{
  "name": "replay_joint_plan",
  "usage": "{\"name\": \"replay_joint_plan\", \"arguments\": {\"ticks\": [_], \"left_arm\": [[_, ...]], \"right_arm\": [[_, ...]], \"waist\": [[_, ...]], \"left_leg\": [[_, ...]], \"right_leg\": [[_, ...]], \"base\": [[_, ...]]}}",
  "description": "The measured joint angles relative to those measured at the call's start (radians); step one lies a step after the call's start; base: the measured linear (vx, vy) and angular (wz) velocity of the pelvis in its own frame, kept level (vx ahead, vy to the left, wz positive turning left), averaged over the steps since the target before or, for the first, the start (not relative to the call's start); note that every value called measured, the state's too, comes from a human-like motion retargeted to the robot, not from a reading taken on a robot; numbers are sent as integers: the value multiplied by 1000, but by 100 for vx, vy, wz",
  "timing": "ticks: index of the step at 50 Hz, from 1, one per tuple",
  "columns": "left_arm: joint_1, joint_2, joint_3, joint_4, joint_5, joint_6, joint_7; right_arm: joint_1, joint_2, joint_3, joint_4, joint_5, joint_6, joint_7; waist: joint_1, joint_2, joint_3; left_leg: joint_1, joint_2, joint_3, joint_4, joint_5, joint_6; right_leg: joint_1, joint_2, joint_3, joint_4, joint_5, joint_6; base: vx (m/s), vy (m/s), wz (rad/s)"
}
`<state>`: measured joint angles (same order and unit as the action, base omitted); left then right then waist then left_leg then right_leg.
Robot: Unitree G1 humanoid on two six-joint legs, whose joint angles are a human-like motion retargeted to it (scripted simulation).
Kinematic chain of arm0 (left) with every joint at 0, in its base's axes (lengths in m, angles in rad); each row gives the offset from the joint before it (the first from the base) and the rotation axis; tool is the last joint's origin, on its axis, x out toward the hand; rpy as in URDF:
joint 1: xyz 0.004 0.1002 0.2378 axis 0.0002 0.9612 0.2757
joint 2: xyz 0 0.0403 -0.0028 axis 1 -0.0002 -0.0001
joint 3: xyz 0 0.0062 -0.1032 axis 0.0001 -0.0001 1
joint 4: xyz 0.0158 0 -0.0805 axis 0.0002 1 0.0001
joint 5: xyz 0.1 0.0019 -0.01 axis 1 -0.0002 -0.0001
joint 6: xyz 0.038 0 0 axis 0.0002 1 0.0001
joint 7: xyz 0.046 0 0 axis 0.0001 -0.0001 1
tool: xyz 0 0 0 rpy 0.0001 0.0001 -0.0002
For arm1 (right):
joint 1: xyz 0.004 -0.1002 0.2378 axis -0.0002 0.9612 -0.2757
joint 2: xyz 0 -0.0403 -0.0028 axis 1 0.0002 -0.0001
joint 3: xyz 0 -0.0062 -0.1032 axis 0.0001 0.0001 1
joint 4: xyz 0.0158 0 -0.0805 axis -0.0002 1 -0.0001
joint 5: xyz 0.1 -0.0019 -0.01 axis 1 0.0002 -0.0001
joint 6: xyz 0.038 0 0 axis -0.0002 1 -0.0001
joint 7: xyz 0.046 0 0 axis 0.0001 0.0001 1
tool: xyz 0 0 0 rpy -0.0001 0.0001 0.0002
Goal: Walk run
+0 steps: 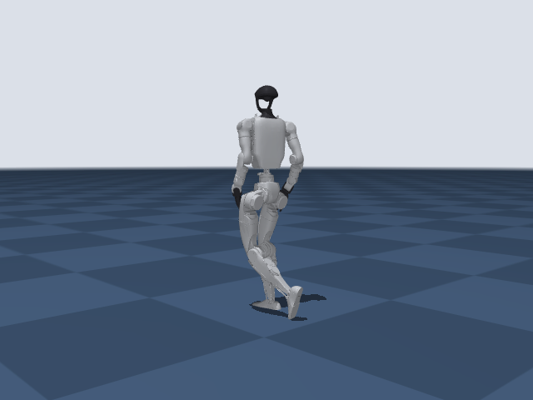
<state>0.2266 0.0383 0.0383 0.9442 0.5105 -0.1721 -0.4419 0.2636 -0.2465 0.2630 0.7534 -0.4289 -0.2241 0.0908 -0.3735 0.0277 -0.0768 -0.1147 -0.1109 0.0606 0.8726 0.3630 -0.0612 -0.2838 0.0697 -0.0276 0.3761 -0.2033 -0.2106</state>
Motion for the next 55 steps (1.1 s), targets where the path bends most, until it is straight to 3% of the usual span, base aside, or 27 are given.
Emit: {"name": "replay_joint_plan", "arguments": {"ticks": [2,4,7,10,11,12,13,14,15,17,18,20,22,25,28,32,34,35,36,38,40,43,45,48,50,53,55], "left_arm": [[21,5,-11,-62,18,-35,44],[40,3,-21,-121,12,-92,150],[55,8,-18,-183,-12,-178,245],[49,19,-16,-189,-40,-207,254],[36,22,-17,-175,-55,-203,241],[24,22,-17,-160,-70,-196,226],[16,18,-15,-143,-83,-184,205],[14,18,-12,-128,-102,-167,177],[15,19,-9,-112,-125,-147,144],[17,4,8,-80,-151,-118,114],[12,0,58,-64,-154,-114,102],[26,8,60,-47,-164,-90,110],[40,8,33,-34,-155,-84,110],[59,7,7,-13,-146,-92,102],[69,9,-17,-3,-151,-87,95],[59,28,-20,14,-136,-78,54],[52,40,-28,19,-139,-72,32],[50,49,-34,19,-144,-68,19],[60,57,-29,18,-138,-67,-2],[38,63,-25,27,-86,-66,-54],[8,48,3,32,-36,-46,-91],[28,25,28,-6,-72,-98,1],[48,22,30,-43,-129,-186,113],[61,29,41,-87,-163,-287,181],[55,39,38,-97,-164,-294,185],[17,53,20,-88,-154,-222,152],[-12,71,3,-80,-136,-167,112]], "right_arm": [[-21,-5,8,38,-44,69,79],[-33,-19,17,64,-78,77,149],[-28,-42,46,76,-97,39,169],[-8,-46,52,75,-109,13,102],[-4,-37,45,80,-110,10,70],[0,-28,40,85,-106,9,43],[4,-19,39,92,-90,10,25],[6,-10,45,100,-63,14,21],[9,-2,55,108,-32,20,23],[-4,19,62,137,-23,34,77],[-18,29,63,142,-38,47,117],[-3,38,56,119,-28,66,136],[25,26,38,67,9,26,49],[63,13,4,1,76,-74,-122],[79,12,-40,-39,114,-167,-174],[66,-3,-31,-52,74,-143,-160],[56,-7,-10,-53,52,-110,-122],[52,-7,4,-54,42,-93,-96],[59,-2,27,-56,41,-74,-81],[47,17,8,-45,30,-55,-35],[24,23,-15,-14,29,-28,9],[9,28,7,56,19,50,61],[2,21,22,91,4,57,118],[9,1,40,111,-27,49,141],[17,-3,35,119,-33,45,112],[22,7,18,125,2,32,78],[18,14,24,122,27,30,84]], "waist": [[31,-20,0],[84,-42,1],[175,-50,6],[244,-49,28],[246,-49,36],[251,-51,43],[262,-55,51],[246,-80,55],[216,-115,56],[139,-166,54],[129,-146,50],[156,-36,34],[146,18,35],[92,70,29],[0,84,19],[-78,74,17],[-101,59,10],[-107,50,2],[-88,49,4],[-62,69,33],[-42,24,5],[3,-29,-28],[57,-62,-34],[128,-84,-31],[162,-72,-10],[205,-73,17],[221,-76,35]], "left_leg": [[-86,23,57,-39,-153,64],[-158,52,149,-162,-248,100],[-217,54,218,-475,-325,103],[-227,-18,101,-761,-392,64],[-222,-27,68,-799,-371,70],[-218,-32,50,-815,-319,97],[-218,-27,62,-790,-210,166],[-204,-62,70,-735,-263,243],[-185,-117,76,-664,-397,323],[-164,-150,33,-513,-511,284],[-172,-105,63,-463,-552,270],[-127,20,61,-488,-579,242],[-55,47,49,-535,-573,225],[38,40,36,-647,-433,186],[133,15,-1,-711,-244,130],[265,6,25,-725,-30,67],[303,10,24,-650,71,9],[304,10,17,-587,128,-28],[264,41,69,-423,148,-37],[143,128,73,-96,161,-30],[41,65,19,6,94,-29],[-62,43,82,-28,-70,41],[-133,49,147,-107,-206,76],[-193,66,213,-377,-312,103],[-208,29,154,-585,-364,125],[-198,-6,70,-774,-356,141],[-196,-2,63,-767,-254,268]], "right_leg": [[93,8,-7,-79,53,0],[177,5,-38,-166,177,9],[283,18,-103,-242,382,20],[399,44,-142,-269,555,40],[429,49,-164,-258,601,50],[452,56,-168,-233,650,61],[461,68,-138,-181,705,76],[437,53,-129,-42,724,103],[395,26,-130,141,727,135],[309,-72,-224,447,727,137],[265,-79,-204,493,727,157],[190,8,-192,424,688,116],[98,38,-191,404,522,91],[-31,21,-204,280,325,120],[-116,-20,-205,33,235,139],[-165,-16,-54,-222,165,180],[-172,-22,-60,-206,245,96],[-168,-4,-48,-161,240,33],[-143,35,-10,-86,167,13],[-99,78,-22,14,60,-2],[-35,17,-10,-9,40,20],[78,11,14,-88,82,14],[155,1,14,-167,194,23],[254,-5,-73,-238,380,27],[331,30,-94,-263,480,27],[434,27,-170,-245,597,39],[460,36,-163,-152,686,61]], "base": [[128,-33,-29],[130,-30,-56],[130,-30,-76],[141,-31,-49],[153,-34,-9],[139,-35,-1],[136,-38,5],[155,-45,36],[170,-41,97],[135,-28,42],[99,-22,-105],[106,-21,-139],[150,-26,-45],[140,-21,44],[129,-24,109],[128,-38,61],[136,-45,47],[160,-62,-16],[151,-62,-46],[109,-40,12],[111,-29,48],[125,-29,-35],[123,-27,-73],[102,-20,-53],[139,-19,-28],[109,-18,-36],[144,-30,-31]]}}
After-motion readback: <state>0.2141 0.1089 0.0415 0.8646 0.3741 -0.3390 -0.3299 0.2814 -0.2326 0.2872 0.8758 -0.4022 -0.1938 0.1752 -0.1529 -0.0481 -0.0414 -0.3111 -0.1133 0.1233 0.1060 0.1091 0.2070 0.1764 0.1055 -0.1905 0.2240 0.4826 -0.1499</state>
